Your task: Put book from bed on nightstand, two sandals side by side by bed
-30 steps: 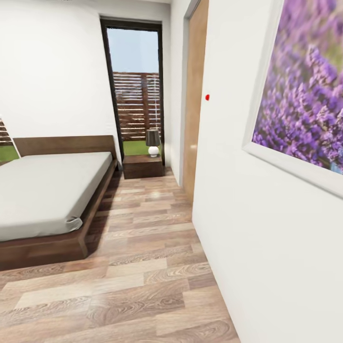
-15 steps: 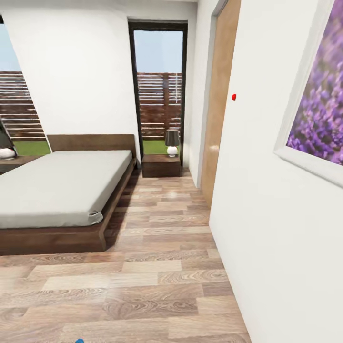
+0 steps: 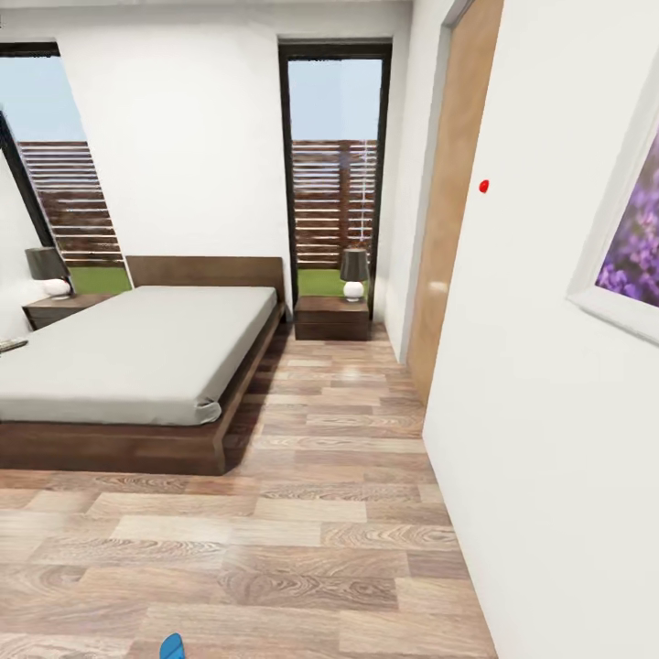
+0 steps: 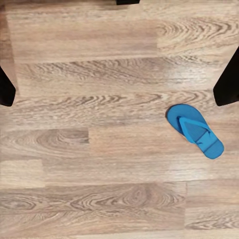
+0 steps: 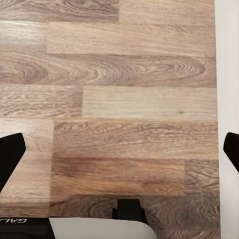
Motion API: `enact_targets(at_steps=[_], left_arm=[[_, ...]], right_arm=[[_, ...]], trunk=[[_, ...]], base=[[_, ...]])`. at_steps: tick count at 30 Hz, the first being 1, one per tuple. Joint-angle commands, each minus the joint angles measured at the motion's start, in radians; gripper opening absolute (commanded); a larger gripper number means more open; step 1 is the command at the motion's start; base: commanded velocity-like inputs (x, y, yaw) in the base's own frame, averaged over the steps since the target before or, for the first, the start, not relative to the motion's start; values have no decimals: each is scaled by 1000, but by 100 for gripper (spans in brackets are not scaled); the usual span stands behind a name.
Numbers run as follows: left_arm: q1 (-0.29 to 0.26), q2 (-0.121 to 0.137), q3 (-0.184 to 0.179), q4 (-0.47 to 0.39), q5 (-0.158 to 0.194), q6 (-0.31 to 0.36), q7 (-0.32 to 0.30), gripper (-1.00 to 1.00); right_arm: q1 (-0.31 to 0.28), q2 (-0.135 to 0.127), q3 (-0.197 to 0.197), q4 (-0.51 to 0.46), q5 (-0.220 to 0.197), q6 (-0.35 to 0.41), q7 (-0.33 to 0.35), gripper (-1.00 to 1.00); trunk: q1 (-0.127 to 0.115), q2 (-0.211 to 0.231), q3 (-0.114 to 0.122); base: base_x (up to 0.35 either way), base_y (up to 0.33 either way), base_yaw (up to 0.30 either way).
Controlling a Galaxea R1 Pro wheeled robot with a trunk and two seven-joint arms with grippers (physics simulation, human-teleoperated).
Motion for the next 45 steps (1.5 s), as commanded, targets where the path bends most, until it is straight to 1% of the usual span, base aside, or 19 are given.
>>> enact_targets(at_steps=[1, 14, 19, 25, 45], left_arm=[[0, 0, 1, 0, -9, -3, 0, 100], [0, 0, 1, 0, -9, -3, 0, 100], [0, 0, 1, 0, -9, -3, 0, 100], [0, 0, 1, 0, -9, -3, 0, 100], [0, 0, 1, 0, -9, -4, 0, 100]], right_arm=[[0, 0, 0, 0, 0, -3, 0, 100], [0, 0, 0, 0, 0, -3, 0, 100], [0, 0, 0, 0, 0, -3, 0, 100], [0, 0, 0, 0, 0, -3, 0, 100], [0, 0, 0, 0, 0, -3, 0, 100]], trunk=[[0, 0, -1], [0, 0, -1], [0, 0, -1], [0, 0, -1], [0, 0, -1]], base=[[203, 0, 16], [284, 0, 7], [256, 0, 96], [71, 0, 237], [3, 0, 277]])
